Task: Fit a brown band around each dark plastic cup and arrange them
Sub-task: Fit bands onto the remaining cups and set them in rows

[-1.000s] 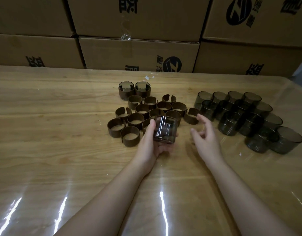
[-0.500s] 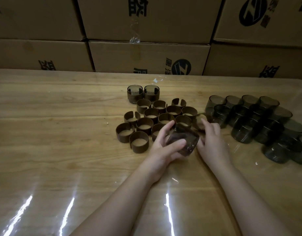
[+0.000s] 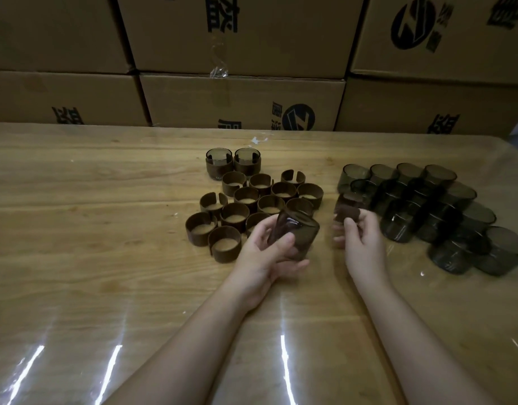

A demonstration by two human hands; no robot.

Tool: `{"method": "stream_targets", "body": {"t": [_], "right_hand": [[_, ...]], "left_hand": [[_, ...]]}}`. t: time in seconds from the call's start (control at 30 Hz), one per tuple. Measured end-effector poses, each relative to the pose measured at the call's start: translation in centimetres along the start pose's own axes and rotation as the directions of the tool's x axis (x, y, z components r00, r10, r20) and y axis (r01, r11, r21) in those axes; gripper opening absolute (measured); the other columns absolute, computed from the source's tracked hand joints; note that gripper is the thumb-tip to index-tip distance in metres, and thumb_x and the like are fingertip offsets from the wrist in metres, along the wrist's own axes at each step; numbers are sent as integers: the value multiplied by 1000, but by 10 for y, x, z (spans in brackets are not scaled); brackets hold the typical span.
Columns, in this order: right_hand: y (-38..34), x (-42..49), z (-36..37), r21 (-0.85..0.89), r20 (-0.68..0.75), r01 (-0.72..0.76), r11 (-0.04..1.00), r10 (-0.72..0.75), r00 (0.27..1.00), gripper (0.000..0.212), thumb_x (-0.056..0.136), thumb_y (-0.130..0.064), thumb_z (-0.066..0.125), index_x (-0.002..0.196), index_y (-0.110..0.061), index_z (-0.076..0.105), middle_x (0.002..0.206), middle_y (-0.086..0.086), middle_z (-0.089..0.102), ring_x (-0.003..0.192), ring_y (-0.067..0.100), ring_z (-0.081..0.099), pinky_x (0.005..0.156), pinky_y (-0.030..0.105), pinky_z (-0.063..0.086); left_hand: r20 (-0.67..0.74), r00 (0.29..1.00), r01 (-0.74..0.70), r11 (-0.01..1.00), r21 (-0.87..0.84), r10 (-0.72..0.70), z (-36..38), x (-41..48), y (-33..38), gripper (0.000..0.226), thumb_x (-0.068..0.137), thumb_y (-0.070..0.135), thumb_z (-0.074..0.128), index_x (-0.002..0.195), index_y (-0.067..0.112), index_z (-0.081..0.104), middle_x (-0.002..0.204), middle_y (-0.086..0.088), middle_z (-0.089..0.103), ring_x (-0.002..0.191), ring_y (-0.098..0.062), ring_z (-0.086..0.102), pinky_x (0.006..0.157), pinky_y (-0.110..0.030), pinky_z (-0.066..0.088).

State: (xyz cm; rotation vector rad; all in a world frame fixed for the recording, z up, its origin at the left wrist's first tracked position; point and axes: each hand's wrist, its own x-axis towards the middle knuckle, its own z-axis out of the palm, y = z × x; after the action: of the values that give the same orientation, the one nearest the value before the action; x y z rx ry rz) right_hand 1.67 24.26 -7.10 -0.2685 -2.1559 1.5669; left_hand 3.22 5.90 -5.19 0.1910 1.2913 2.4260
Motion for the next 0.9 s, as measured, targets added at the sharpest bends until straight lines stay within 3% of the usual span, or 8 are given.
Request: {"method": "stream_targets", "body": {"t": [0.13,0.3,0.4,0.5,0.6,0.7,0.8,0.9], "right_hand": [[-3,-7,-7,122,-97,-23,992,35,995,26,100,-20,47,125,-27,50,113,-8,60,98,1,59,77,17,48],[-9,-26,-6,107,-63,97,989,-91,994,34,95,-29,54,128,-34,46,111,-28,48,97,-23,49,73,-2,41],[-18,-28,-4,213,1,81,974,-83,997,30,98,-32,44,127,-35,50,94,-28,62,82,-6,61,62,11,51],[-28,-32,-4,321,50,25,947,-43,998,31,91,-44,40,116,-38,57,75,-22,63,64,1,62,49,19,51],[-32,-33,-2,403,101,-14,915,-29,994,31,87,-48,45,105,-27,58,69,-11,62,52,10,58,41,24,48],[-34,-35,-2,440,163,-21,898,-57,985,36,91,-51,53,95,-16,50,60,-5,58,47,11,53,35,22,42],[-37,-38,-2,406,191,25,914,-111,975,29,85,-45,56,90,-17,51,57,-5,57,53,6,54,44,20,43],[-40,-39,-2,351,160,86,933,-150,976,27,79,-48,62,87,-23,57,67,-12,62,64,1,57,59,15,45]], "left_hand": [[31,999,30,997,-69,-27,-2,1,-1,60,79,5,70,134,13,46,135,-24,53,117,-47,56,76,-40,60],[109,993,55,996,-64,-47,-5,3,-3,64,80,7,66,139,18,43,135,-20,56,113,-45,60,85,-44,57],[104,994,43,999,-28,-40,-6,5,-3,63,80,10,65,139,16,44,135,-21,55,113,-43,61,79,-39,58],[76,997,-3,1000,15,2,-7,7,-6,61,77,13,62,135,15,47,131,-20,56,107,-40,63,69,-35,56],[30,997,-74,994,86,71,-7,8,-10,62,69,16,67,130,21,53,128,-19,54,99,-36,63,63,-34,53],[6,993,-114,978,176,115,-5,7,-14,59,68,23,68,126,28,54,122,-13,54,86,-19,65,61,-29,52],[-2,992,-119,943,310,126,-3,7,-16,59,68,41,68,125,37,52,123,-7,56,91,-16,64,64,-25,50],[-19,993,-105,919,380,121,1,7,-16,66,66,61,67,125,38,50,126,-11,55,96,-19,63,64,-24,50]]}}
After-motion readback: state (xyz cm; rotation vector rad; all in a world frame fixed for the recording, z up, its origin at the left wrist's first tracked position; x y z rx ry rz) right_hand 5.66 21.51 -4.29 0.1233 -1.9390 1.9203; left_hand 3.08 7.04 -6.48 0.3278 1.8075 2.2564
